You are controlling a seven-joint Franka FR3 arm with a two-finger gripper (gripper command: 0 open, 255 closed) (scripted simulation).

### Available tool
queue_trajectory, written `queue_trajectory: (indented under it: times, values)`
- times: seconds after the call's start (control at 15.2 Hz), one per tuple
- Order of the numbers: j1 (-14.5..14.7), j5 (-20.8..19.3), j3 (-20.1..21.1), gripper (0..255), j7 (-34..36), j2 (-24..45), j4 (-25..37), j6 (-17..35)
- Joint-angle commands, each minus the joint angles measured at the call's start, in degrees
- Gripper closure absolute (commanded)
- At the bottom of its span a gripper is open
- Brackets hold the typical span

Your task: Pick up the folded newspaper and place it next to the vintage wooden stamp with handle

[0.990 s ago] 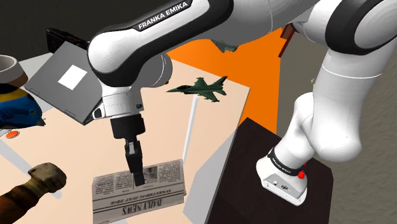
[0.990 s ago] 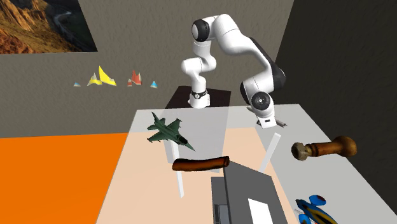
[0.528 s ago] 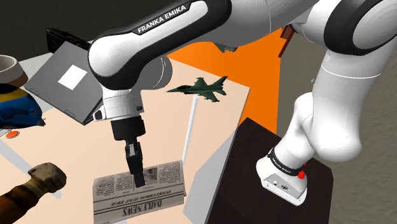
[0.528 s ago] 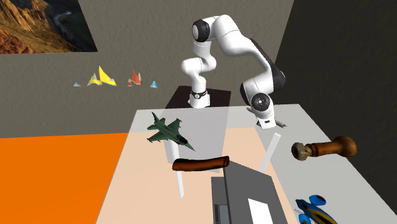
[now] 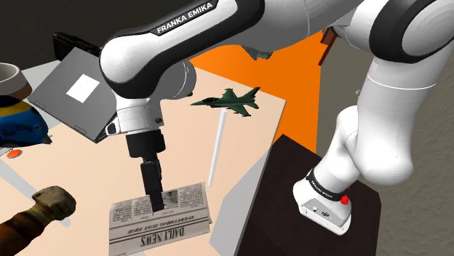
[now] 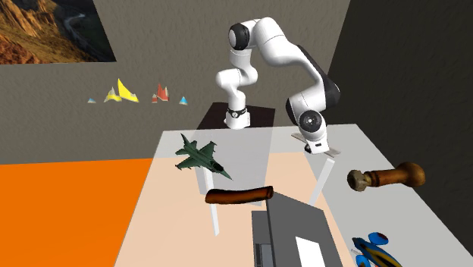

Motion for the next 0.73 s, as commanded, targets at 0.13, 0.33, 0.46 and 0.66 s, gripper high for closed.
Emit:
queue_trajectory:
  times: [0.13, 0.33, 0.46, 0.66]
  values:
    - [-1.8, -1.5, -1.2, 0, 0.9, 0.0, 4.8, -5.5]
    - [-1.8, -1.5, -1.2, 0, 0.9, 0.0, 4.8, -5.5]
    - [-1.8, -1.5, -1.2, 0, 0.9, 0.0, 4.8, -5.5]
    - [-1.8, -1.5, -1.2, 0, 0.9, 0.0, 4.8, -5.5]
